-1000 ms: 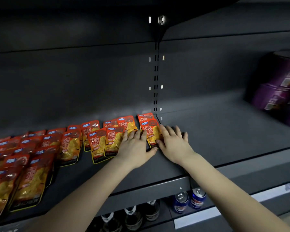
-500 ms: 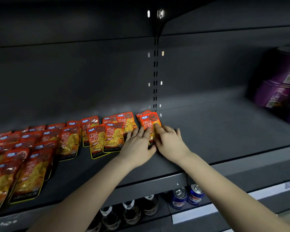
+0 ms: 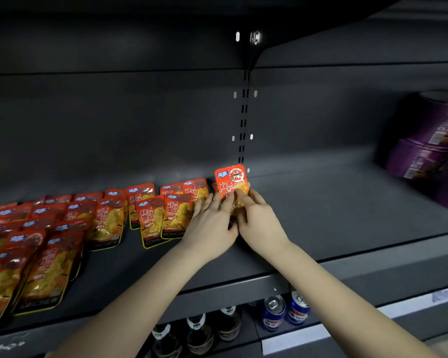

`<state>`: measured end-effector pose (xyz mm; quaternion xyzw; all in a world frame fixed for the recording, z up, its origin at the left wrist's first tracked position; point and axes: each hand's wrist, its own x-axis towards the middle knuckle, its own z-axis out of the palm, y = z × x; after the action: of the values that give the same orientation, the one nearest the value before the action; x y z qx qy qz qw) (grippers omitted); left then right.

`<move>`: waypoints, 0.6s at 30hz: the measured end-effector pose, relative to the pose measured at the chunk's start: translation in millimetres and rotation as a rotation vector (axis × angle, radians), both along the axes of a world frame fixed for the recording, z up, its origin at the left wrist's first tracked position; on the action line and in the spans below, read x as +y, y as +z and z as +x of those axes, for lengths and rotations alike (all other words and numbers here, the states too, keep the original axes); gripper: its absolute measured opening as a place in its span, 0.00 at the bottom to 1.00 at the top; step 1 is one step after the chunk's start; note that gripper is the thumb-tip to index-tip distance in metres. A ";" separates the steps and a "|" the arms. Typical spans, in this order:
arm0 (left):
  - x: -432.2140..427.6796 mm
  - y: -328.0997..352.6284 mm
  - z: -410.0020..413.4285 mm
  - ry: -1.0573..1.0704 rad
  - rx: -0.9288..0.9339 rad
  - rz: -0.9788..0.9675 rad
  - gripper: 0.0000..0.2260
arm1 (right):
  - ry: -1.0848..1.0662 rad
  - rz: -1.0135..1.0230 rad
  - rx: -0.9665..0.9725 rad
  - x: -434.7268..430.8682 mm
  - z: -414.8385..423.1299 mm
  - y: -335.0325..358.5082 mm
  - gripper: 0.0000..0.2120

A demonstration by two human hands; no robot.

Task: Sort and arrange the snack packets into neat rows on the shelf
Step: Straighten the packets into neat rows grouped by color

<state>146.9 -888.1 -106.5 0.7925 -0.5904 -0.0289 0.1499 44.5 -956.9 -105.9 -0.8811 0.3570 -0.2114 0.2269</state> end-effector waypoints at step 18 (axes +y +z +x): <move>87.9 10.1 102.0 0.234 -0.054 0.027 0.30 | 0.212 -0.014 0.054 80.2 112.6 20.3 0.26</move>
<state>248.9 -800.3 -96.4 0.8584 -0.4973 0.0024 0.1258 157.1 -876.7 -85.6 -0.9209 0.2661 -0.1648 0.2324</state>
